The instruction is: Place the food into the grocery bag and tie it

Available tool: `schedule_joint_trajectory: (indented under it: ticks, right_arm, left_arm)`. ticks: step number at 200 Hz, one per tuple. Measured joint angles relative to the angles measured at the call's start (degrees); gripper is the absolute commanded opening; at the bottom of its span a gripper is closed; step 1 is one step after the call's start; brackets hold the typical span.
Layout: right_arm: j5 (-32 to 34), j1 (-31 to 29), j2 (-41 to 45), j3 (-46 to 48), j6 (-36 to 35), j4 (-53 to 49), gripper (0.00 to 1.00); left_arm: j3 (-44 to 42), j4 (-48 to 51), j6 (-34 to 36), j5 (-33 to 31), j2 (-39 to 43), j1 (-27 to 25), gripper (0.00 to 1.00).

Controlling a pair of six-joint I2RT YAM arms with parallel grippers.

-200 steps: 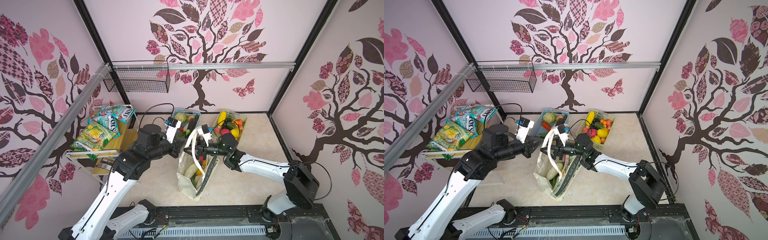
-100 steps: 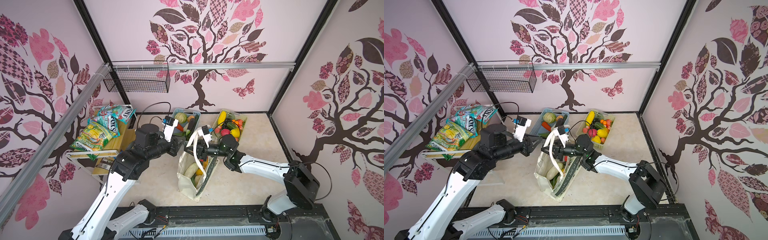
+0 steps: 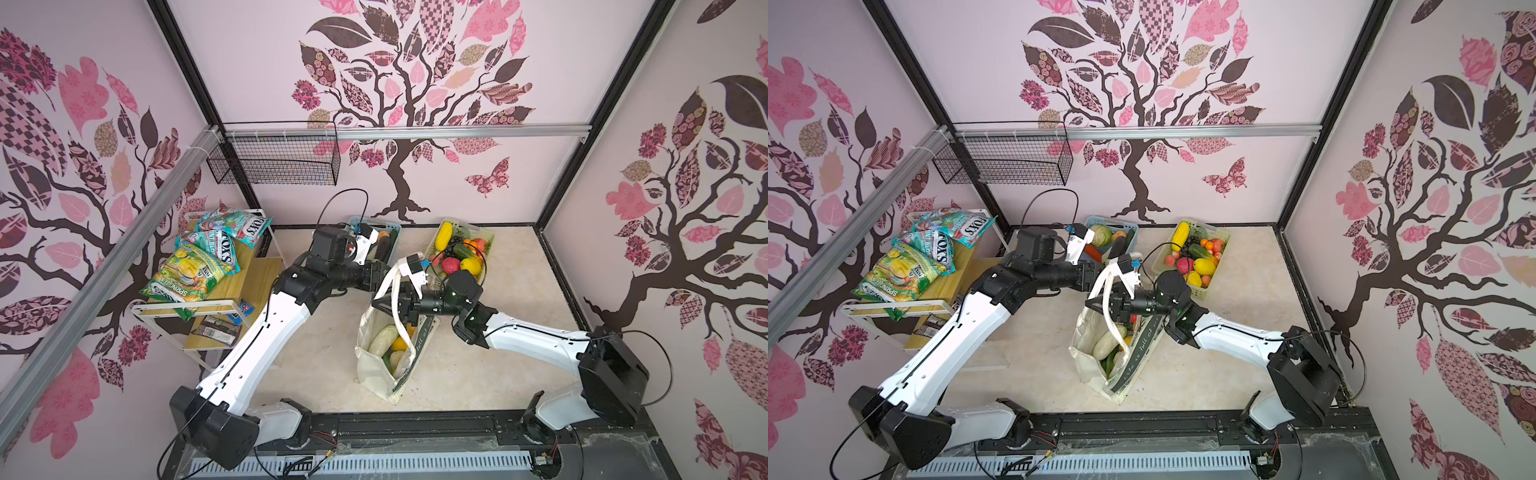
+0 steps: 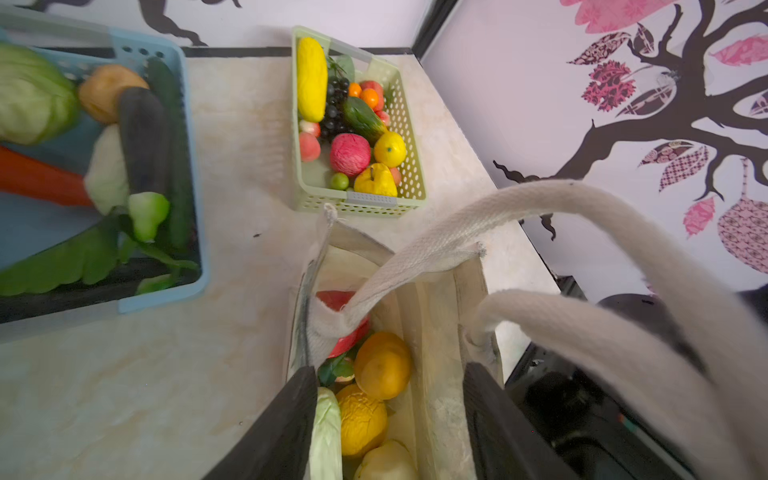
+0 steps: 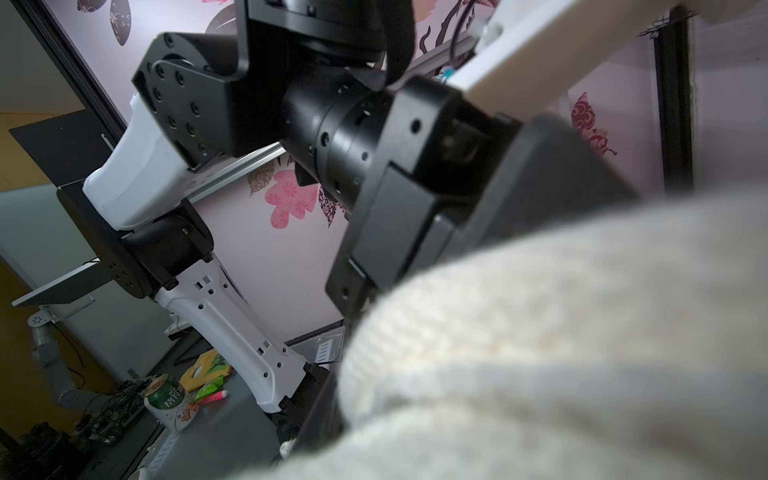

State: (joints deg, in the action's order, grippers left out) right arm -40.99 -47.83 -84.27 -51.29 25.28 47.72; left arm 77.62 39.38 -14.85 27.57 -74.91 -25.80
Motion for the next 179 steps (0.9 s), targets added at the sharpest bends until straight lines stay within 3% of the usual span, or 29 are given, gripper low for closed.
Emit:
schedule_joint_trajectory:
  ticks: [57, 89, 128, 179]
  right_arm:
    - [-1.2, 0.0, 2.4, 1.2, -0.9, -0.6, 0.26]
    - [-1.5, 0.0, 2.6, 1.2, -0.7, -0.6, 0.26]
    - [-2.1, 0.0, 2.8, 1.2, 0.4, -0.8, 0.26]
    - [-2.6, 0.2, 3.4, 1.3, 0.5, -1.7, 0.26]
  left_arm:
    - [-3.1, -10.8, 4.1, 10.9, 1.6, 0.1, 0.55]
    - [-6.0, -14.5, 6.6, 14.1, 2.0, 0.1, 0.56]
    - [-7.4, -18.0, 8.3, 13.6, 2.0, -0.6, 0.64]
    - [-7.4, -22.3, 8.6, 8.3, 1.6, -3.7, 0.60]
